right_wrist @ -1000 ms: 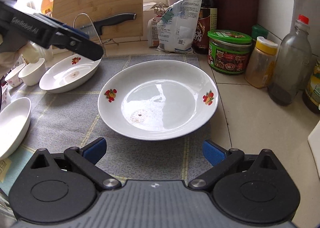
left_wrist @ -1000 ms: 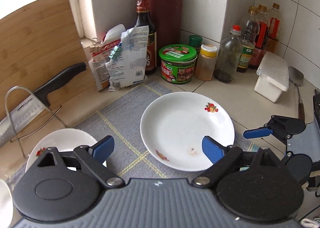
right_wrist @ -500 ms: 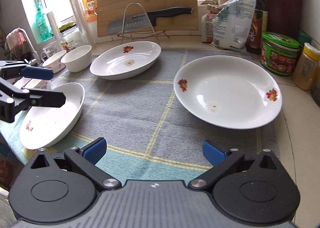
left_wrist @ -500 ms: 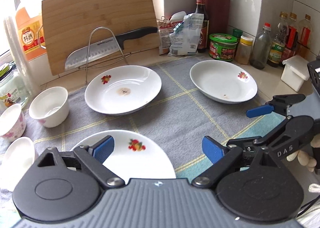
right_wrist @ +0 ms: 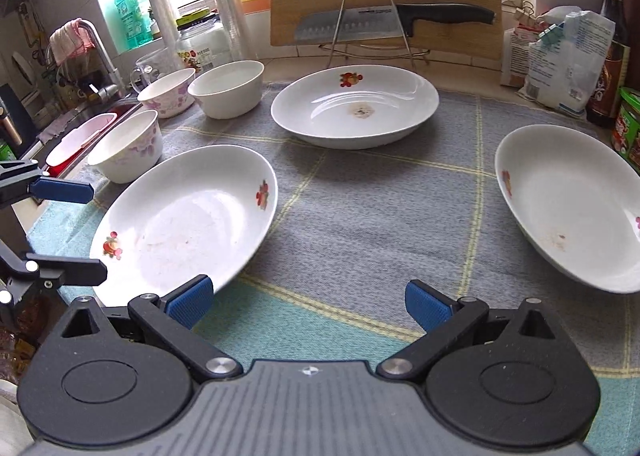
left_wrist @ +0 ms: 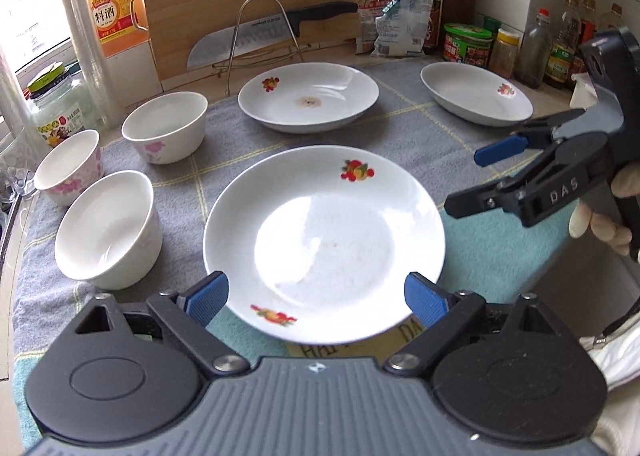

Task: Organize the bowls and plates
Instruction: 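Move the right gripper to a white plate rim and close on it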

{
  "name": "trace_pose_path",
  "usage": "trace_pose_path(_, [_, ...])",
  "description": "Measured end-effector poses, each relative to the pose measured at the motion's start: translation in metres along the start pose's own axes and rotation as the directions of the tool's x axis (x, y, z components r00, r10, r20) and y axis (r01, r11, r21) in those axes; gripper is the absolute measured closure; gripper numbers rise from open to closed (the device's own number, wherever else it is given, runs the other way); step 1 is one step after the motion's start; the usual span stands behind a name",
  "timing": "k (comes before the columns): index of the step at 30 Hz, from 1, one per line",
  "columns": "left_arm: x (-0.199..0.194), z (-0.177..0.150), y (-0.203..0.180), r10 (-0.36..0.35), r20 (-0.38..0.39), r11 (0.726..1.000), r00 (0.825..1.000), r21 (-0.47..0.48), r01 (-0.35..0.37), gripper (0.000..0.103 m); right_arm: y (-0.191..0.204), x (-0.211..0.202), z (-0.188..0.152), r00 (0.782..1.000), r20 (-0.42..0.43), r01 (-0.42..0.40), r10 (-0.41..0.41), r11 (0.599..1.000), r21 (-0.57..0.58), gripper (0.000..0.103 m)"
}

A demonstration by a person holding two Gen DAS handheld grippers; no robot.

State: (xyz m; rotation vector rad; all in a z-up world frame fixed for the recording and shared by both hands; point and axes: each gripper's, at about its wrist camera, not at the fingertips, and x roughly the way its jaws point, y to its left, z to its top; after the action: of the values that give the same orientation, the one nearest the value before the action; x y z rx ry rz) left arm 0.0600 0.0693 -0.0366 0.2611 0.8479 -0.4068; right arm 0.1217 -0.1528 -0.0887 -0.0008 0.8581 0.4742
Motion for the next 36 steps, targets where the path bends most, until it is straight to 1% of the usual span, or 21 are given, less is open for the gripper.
trace_pose_path(3, [0.003,-0.014,0.011,-0.01,-0.025,1.0,1.0,0.017,0.01,0.009,0.009,0.003,0.004,1.0,-0.002,0.0,0.0,1.0,-0.011,0.0])
trace_pose_path(5, [0.01,-0.022,0.018,-0.033,-0.048,0.999,0.998,0.008,0.033,0.009,0.015,0.006,0.006,1.0,-0.01,0.0,-0.001,1.0,-0.025,0.0])
trace_pose_path(8, [0.02,-0.03,0.023,-0.07,-0.056,0.998,0.996,-0.004,0.07,0.009,0.023,0.01,0.007,1.0,-0.025,-0.014,0.014,0.999,-0.028,0.0])
trace_pose_path(11, [0.028,-0.034,0.025,-0.094,-0.047,0.995,0.994,0.009,0.094,0.009,0.032,0.014,0.007,0.999,-0.046,-0.029,0.028,0.999,-0.025,0.0])
trace_pose_path(13, [0.033,-0.033,0.027,-0.123,-0.042,0.992,0.992,0.018,0.124,0.009,0.039,0.017,0.006,0.998,-0.063,-0.028,0.025,0.999,-0.04,0.0])
trace_pose_path(17, [0.041,-0.033,0.027,-0.125,-0.014,0.989,0.992,0.073,0.126,0.005,0.049,0.021,0.005,0.996,-0.087,-0.029,0.026,0.999,-0.039,0.0])
trace_pose_path(18, [0.044,-0.032,0.028,-0.133,-0.01,0.988,0.991,0.084,0.133,0.001,0.05,0.022,0.005,0.996,-0.089,-0.03,0.027,0.999,-0.031,0.0])
trace_pose_path(19, [0.045,-0.031,0.029,-0.14,-0.002,0.986,0.99,0.091,0.14,0.001,0.051,0.023,0.006,0.995,-0.092,-0.03,0.028,0.999,-0.023,0.0])
trace_pose_path(30, [0.049,-0.035,0.035,-0.19,0.083,0.975,0.978,0.138,0.177,0.0,0.061,0.037,0.01,0.99,-0.139,-0.033,0.036,0.999,0.027,0.0])
trace_pose_path(33, [0.048,-0.037,0.035,-0.194,0.102,0.974,0.976,0.138,0.179,0.0,0.059,0.041,0.012,0.986,-0.156,-0.05,0.055,0.998,0.037,0.0])
trace_pose_path(36, [0.047,-0.044,0.037,-0.208,0.148,0.971,0.967,0.147,0.186,0.0,0.056,0.046,0.017,0.982,-0.171,-0.077,0.083,0.996,0.04,0.0])
